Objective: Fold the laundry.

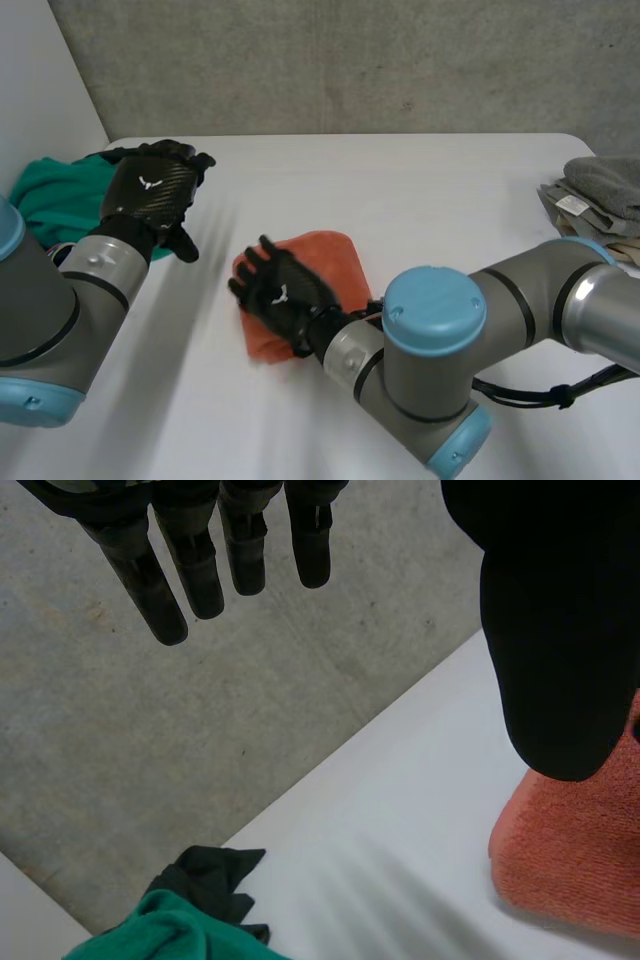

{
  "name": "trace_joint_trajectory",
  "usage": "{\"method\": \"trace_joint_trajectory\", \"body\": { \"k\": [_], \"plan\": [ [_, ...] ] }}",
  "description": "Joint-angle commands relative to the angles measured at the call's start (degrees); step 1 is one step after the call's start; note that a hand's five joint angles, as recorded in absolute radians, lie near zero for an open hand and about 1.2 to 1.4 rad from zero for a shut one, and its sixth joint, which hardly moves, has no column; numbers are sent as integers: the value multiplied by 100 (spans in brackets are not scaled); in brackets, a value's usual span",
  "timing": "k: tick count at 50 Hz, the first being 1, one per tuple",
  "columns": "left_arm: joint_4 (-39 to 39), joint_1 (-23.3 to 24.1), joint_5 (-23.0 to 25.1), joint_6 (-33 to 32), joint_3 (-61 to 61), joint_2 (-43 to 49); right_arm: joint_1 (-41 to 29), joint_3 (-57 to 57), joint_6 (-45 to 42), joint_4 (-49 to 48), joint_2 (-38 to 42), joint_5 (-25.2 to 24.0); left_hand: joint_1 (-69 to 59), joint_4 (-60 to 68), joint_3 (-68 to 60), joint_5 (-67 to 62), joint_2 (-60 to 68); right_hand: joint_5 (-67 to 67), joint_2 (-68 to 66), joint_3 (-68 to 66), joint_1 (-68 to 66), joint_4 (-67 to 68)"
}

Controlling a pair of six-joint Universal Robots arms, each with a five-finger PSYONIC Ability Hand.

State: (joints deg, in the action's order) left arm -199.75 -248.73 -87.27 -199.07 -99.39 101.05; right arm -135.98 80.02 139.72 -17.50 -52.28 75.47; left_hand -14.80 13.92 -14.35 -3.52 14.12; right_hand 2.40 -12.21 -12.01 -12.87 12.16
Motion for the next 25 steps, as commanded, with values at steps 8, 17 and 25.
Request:
{"method": "trace_joint_trajectory", "body": {
  "k": [8,17,25],
  "plan": [
    [893,1098,-61,1010,1466,1408,1249,-1171,3782,2047,-460,310,140,-51,94,12,-71,-240,221,201,287,-216],
    [2124,1318,-993,1054,1968,2543,1328,-2931,3747,3911,1176,301,156,-68,111,28,-88,-240,221,201,287,-216],
    [2343,1134,-1037,897,1880,2455,1380,-3116,2844,4124,1423,757,89,0,43,-39,-20,-240,221,201,287,-216]
  ]
}}
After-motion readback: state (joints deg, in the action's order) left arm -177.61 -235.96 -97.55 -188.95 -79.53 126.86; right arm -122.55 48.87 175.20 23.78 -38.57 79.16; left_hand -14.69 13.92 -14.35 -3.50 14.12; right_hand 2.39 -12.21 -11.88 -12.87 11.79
